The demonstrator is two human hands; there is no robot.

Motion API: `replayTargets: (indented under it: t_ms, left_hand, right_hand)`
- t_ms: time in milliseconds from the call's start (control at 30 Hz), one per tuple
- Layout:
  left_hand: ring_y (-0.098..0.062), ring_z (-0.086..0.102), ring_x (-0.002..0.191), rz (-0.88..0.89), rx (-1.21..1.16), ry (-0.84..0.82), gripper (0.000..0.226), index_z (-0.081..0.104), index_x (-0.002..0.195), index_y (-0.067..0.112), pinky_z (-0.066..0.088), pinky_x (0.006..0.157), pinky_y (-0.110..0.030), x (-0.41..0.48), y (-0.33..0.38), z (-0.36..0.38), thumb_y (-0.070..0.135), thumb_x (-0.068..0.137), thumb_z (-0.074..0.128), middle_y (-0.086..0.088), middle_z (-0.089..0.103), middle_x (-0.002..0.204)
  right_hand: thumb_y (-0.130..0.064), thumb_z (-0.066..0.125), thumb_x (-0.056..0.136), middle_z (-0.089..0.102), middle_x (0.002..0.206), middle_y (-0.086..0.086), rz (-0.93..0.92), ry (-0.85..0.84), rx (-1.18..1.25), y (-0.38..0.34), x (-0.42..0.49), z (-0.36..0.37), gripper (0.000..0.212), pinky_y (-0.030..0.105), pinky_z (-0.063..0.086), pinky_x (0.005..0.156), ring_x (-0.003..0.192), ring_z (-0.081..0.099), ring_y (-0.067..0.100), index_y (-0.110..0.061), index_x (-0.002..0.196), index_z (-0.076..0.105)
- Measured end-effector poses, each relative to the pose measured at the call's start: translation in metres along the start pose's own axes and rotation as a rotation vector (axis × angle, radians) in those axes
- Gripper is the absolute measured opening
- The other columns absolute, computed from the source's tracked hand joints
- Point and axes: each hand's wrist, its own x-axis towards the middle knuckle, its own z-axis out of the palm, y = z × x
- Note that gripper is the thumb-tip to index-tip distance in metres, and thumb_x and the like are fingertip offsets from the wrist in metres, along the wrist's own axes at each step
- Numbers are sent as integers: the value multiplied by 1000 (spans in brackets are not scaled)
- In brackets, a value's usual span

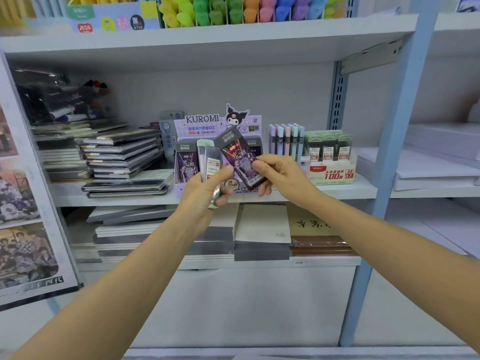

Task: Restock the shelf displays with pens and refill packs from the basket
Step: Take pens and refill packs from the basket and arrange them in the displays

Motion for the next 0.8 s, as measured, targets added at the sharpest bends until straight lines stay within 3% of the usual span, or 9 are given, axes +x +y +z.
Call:
replayTargets:
  t_ms: [133, 200, 267, 333, 400, 467, 567, 667, 800]
  left_hand:
    - [-9, 54, 48, 83, 78, 33, 17, 57, 93, 8, 31, 37, -17, 1, -4, 2, 9, 85, 72, -2, 62, 68]
    - [-8, 53, 47, 99, 133, 36, 14, 59, 90, 9, 31, 37, -16, 2, -4, 0, 9, 85, 72, -3, 62, 68]
    - [-8, 52, 47, 106, 198, 29, 14, 61, 89, 9, 31, 38, -16, 2, -5, -2, 7, 84, 73, -2, 64, 68]
    - [-9, 53, 47, 96, 231, 6, 15, 61, 91, 9, 31, 38, -16, 1, -5, -2, 8, 83, 74, 0, 66, 69]
    - [-10, 58, 49, 51, 221, -15, 17, 62, 98, 9, 33, 39, -16, 0, -5, 0, 14, 85, 72, -4, 71, 79]
    - [-12, 62, 52, -6, 126, -17, 15, 63, 101, 7, 31, 38, -16, 1, -2, 0, 18, 91, 65, -7, 72, 84]
    - [-15, 61, 54, -24, 7, 4, 17, 64, 101, 2, 32, 38, -18, 5, 4, -8, 10, 98, 49, -9, 68, 81]
    - [-14, 64, 58, 64, 102, 7, 11, 62, 100, 5, 44, 45, -19, 7, 3, -20, 10, 98, 52, -6, 70, 77]
    - [-13, 69, 64, 138, 183, 18, 16, 62, 108, 7, 52, 54, -21, 9, -2, -30, 16, 96, 58, -4, 76, 84]
  right_hand:
    - [-23, 50, 100, 67, 75, -9, 22, -92, -13, -6, -4, 6, 19, 24, 49, 46, 57, 66, 19, -25, 87, 65]
    - [-30, 52, 98, 68, 84, -10, 44, -106, -66, -10, -2, 6, 12, 31, 55, 61, 73, 68, 14, -25, 99, 63]
    - [-36, 56, 93, 68, 98, -9, 62, -55, -16, -16, 3, 6, 30, 24, 56, 79, 93, 68, 6, -31, 121, 50]
    - [-25, 61, 92, 68, 103, 2, 56, 8, 54, -24, 11, 5, 44, 27, 56, 85, 98, 67, 16, -23, 134, 47]
    - [-12, 62, 93, 69, 103, 7, 54, 20, 8, -31, 20, 2, 39, 29, 57, 84, 95, 67, 19, -19, 130, 52]
    - [-8, 61, 92, 70, 103, 1, 73, 63, -16, -36, 30, -4, 31, 28, 58, 81, 90, 68, 11, -22, 120, 55]
    - [-6, 61, 92, 69, 105, 2, 108, 249, 28, -38, 45, -20, 26, 25, 58, 74, 95, 68, 17, -19, 112, 51]
    - [-4, 60, 92, 69, 103, 7, 90, 366, -25, -37, 54, -33, 23, 33, 58, 74, 91, 70, 23, -15, 109, 49]
    - [-5, 60, 92, 70, 101, 6, 61, 327, -191, -27, 56, -32, 21, 38, 60, 76, 86, 71, 21, -15, 107, 51]
